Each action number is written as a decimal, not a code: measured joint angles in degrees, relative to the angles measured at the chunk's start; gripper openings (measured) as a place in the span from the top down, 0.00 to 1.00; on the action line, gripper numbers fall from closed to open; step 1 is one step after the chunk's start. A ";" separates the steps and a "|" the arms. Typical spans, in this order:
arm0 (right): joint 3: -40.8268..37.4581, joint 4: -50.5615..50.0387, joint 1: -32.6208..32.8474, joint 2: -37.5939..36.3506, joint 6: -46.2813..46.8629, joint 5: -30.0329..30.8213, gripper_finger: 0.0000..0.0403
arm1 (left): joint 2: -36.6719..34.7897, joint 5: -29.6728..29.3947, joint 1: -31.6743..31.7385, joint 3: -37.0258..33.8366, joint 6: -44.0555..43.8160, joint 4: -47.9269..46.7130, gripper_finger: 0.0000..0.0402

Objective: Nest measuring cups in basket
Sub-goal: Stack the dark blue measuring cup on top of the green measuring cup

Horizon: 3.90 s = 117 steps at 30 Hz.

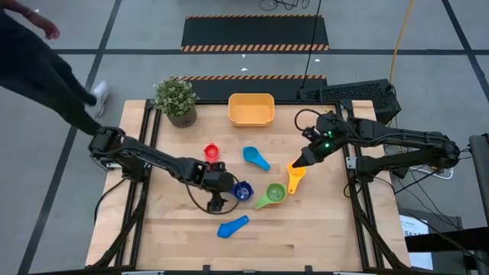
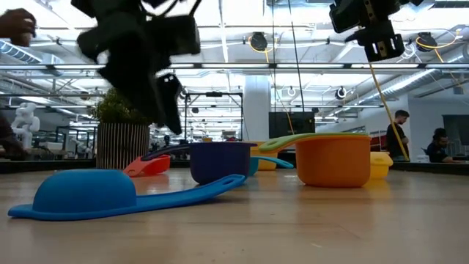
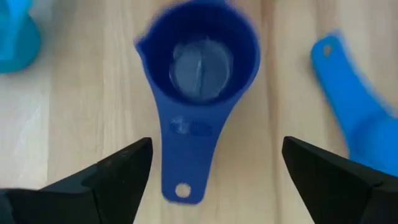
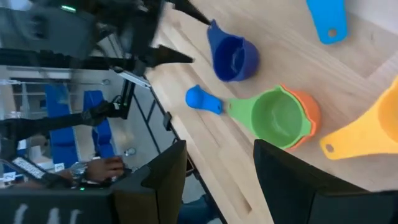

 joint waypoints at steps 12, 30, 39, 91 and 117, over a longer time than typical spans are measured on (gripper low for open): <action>0.00 -0.93 -0.01 -1.93 0.32 0.07 0.55 | 6.38 -3.32 1.61 -0.01 6.69 3.45 0.09; 0.00 -1.34 0.00 -2.51 0.20 0.19 0.55 | 6.92 -3.26 1.99 -0.02 -2.27 4.27 0.44; 0.00 -1.34 0.00 -2.51 1.06 0.22 0.55 | 6.92 -3.21 2.05 -0.02 -1.73 4.77 0.64; 0.02 -15.84 6.25 -20.60 -1.17 5.97 0.55 | 19.49 -13.83 -5.94 40.91 -21.02 -4.02 0.63; 0.02 -20.49 6.23 -22.81 -9.53 7.67 0.55 | 26.41 -16.65 -5.78 43.04 -48.25 -11.22 0.63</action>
